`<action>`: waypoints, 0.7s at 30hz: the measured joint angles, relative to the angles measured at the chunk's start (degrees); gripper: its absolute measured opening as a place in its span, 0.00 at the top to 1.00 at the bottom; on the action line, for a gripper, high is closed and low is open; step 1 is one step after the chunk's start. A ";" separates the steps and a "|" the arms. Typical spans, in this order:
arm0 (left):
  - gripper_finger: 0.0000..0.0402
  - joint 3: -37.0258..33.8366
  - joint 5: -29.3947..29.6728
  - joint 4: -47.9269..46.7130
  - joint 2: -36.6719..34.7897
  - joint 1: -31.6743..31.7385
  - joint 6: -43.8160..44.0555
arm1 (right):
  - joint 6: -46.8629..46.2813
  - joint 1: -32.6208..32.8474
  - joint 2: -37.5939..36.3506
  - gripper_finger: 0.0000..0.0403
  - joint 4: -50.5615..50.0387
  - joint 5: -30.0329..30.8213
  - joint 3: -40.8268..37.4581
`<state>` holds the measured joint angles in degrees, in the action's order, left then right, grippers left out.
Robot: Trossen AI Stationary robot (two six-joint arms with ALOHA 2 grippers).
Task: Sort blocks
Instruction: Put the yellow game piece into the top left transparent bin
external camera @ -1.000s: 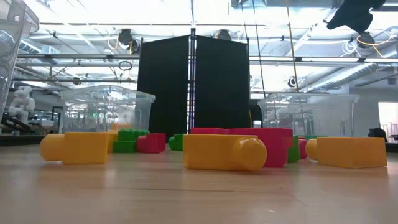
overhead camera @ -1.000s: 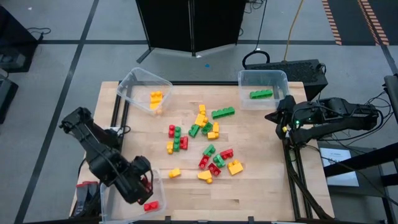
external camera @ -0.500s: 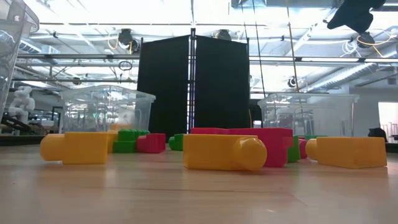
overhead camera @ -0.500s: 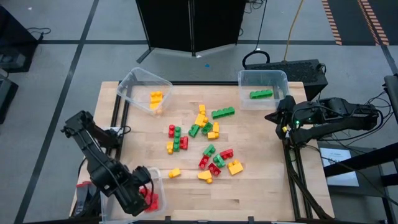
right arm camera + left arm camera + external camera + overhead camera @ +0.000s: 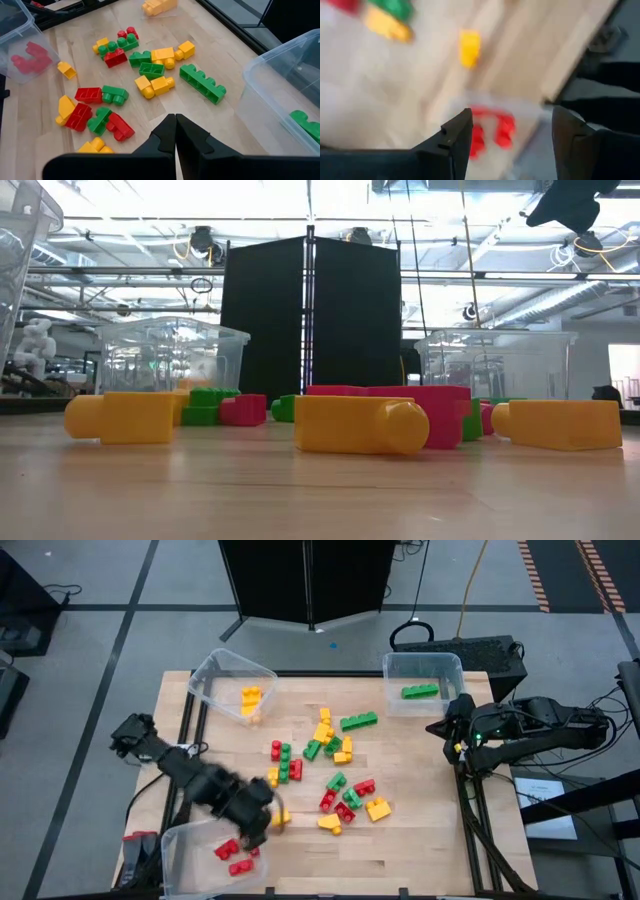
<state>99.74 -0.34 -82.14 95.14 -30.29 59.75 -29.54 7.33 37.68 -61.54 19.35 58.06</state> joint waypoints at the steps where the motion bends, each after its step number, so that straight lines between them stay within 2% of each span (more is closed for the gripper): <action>1: 0.59 0.00 0.47 -0.01 0.31 1.80 -2.86 | 0.00 0.00 0.00 0.98 0.00 0.00 0.00; 6: 0.59 0.00 0.41 1.49 3.89 10.61 -18.30 | 0.00 0.00 0.01 0.98 -0.02 -0.02 0.00; 10: 0.59 0.00 -3.35 3.45 8.40 14.83 -26.99 | 0.00 0.00 -0.01 0.98 -0.04 -0.26 0.00; 14: 0.59 0.00 -7.40 4.83 13.43 14.78 -31.48 | 0.00 0.00 -0.01 0.98 -0.19 -0.25 0.00; 21: 0.58 -0.02 -8.10 6.35 19.75 9.90 -35.02 | 0.00 0.00 -0.01 0.98 -1.91 -0.24 0.00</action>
<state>99.72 -8.44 -75.79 114.88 -20.39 24.73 -29.54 7.33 37.67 -63.45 19.11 58.06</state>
